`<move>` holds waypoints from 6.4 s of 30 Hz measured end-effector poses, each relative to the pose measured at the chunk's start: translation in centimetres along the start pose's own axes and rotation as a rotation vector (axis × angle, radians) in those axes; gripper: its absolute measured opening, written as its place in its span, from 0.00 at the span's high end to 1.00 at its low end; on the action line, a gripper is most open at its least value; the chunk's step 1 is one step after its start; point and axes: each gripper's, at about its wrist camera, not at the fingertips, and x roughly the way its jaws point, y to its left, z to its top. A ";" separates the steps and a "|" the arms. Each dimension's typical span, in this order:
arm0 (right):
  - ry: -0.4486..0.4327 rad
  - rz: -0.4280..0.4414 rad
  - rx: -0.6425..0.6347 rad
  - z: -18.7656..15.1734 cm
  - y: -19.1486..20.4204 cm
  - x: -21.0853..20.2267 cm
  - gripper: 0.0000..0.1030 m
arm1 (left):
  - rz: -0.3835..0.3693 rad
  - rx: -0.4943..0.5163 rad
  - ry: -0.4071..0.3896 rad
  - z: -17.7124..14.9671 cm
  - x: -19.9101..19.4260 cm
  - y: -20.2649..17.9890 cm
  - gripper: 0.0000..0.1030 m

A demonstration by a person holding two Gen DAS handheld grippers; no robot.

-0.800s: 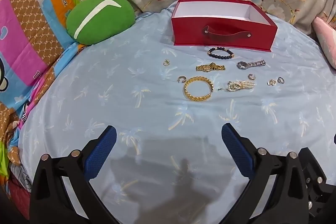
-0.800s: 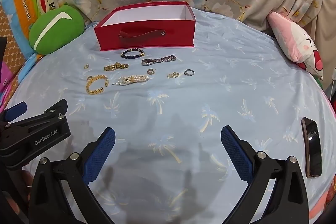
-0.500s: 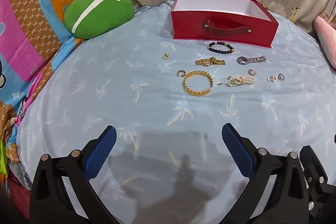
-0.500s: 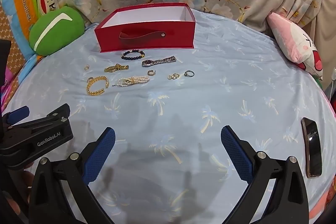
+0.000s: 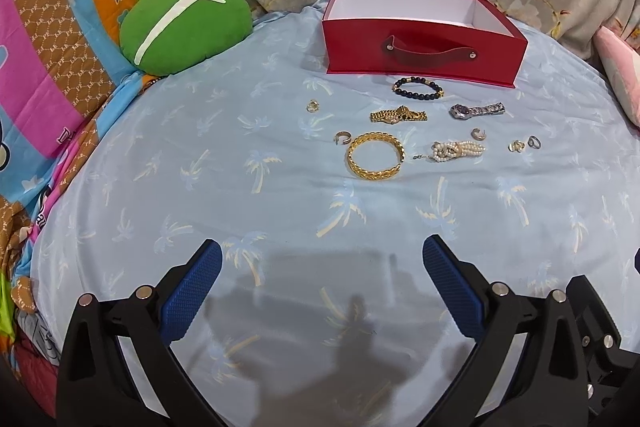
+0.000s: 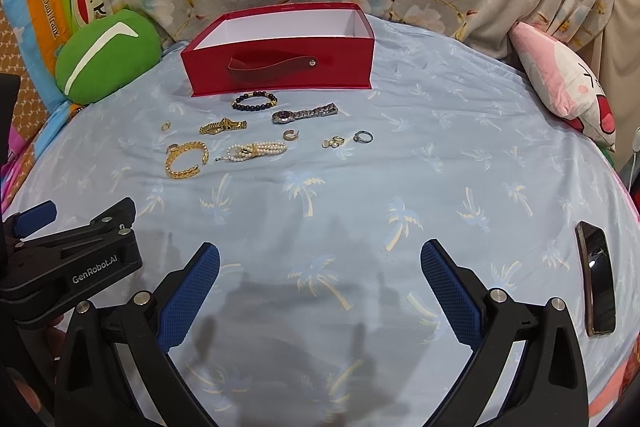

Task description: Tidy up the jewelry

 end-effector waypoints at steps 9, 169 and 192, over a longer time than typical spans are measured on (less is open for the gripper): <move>0.002 -0.002 0.002 -0.1 0.0 0.2 0.05 | -0.003 0.002 0.002 -0.2 0.1 0.1 0.05; 0.184 0.318 0.236 7.5 3.5 15.4 0.34 | -0.142 -0.091 0.051 4.4 9.7 3.6 0.47; 0.067 0.316 0.165 5.4 1.2 10.1 0.96 | -0.187 -0.077 0.030 3.3 7.6 3.4 0.47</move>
